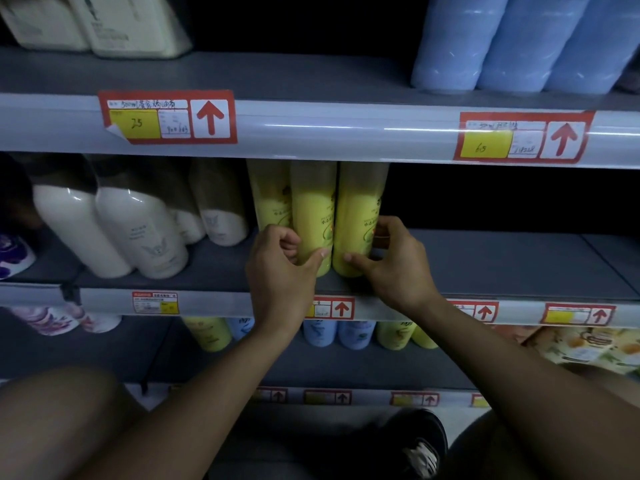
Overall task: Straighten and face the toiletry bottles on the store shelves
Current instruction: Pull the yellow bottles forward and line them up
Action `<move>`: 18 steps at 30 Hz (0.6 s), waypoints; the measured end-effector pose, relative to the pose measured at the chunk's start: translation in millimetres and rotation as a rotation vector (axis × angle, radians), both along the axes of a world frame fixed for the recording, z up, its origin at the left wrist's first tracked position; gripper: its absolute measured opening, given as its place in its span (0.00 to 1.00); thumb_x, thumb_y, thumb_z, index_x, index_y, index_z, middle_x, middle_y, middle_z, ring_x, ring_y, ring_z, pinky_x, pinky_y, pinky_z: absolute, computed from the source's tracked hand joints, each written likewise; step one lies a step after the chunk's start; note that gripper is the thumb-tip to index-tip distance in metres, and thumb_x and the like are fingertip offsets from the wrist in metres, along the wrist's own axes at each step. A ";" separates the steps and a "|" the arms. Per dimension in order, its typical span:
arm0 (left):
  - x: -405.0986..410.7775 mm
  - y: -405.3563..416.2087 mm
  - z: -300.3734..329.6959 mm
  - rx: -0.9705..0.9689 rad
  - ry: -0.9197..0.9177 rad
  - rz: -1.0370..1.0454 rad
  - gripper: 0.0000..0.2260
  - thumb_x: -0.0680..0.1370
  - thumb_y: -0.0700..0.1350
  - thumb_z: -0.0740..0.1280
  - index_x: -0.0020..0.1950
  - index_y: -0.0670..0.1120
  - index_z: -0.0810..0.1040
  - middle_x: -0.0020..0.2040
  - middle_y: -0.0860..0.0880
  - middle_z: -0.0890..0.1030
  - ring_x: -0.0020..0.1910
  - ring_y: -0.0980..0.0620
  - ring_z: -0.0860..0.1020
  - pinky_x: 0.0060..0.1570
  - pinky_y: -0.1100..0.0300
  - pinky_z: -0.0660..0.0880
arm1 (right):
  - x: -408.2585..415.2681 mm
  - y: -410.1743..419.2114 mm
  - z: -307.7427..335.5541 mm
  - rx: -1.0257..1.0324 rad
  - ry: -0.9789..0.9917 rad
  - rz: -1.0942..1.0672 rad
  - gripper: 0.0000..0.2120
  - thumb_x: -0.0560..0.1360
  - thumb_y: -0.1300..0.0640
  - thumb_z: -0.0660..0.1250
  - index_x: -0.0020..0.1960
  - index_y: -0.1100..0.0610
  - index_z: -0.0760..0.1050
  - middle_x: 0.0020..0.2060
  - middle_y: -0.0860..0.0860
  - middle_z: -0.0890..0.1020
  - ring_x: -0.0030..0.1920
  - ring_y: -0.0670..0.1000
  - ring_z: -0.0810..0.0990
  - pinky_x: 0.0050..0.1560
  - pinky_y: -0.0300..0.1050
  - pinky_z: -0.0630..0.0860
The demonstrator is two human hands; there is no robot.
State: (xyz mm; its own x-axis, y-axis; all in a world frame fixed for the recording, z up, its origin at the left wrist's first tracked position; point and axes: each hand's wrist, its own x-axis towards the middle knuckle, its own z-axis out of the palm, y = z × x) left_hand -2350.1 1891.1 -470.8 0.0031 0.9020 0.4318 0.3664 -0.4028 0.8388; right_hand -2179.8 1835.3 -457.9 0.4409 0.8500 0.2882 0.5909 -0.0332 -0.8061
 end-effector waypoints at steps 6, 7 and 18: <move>3.3 1.5 -2.3 0.003 -0.007 0.019 0.18 0.69 0.50 0.83 0.47 0.49 0.75 0.42 0.53 0.79 0.41 0.54 0.79 0.42 0.55 0.80 | -2.6 4.5 0.0 0.003 0.009 -0.028 0.29 0.69 0.54 0.82 0.65 0.54 0.74 0.51 0.41 0.81 0.50 0.39 0.80 0.45 0.22 0.73; 3.6 1.1 -2.4 0.006 -0.003 0.023 0.18 0.69 0.50 0.83 0.47 0.50 0.75 0.42 0.53 0.79 0.41 0.54 0.79 0.42 0.55 0.80 | -2.8 4.6 -0.3 0.007 0.006 -0.032 0.29 0.69 0.53 0.83 0.65 0.54 0.74 0.51 0.41 0.81 0.51 0.40 0.80 0.45 0.23 0.73; 4.7 -1.5 -0.4 0.018 0.014 0.028 0.15 0.71 0.48 0.82 0.47 0.49 0.76 0.42 0.53 0.79 0.41 0.58 0.78 0.42 0.59 0.79 | -6.2 9.9 -1.1 0.032 -0.008 -0.076 0.29 0.68 0.52 0.83 0.63 0.54 0.74 0.54 0.48 0.84 0.53 0.46 0.83 0.52 0.41 0.81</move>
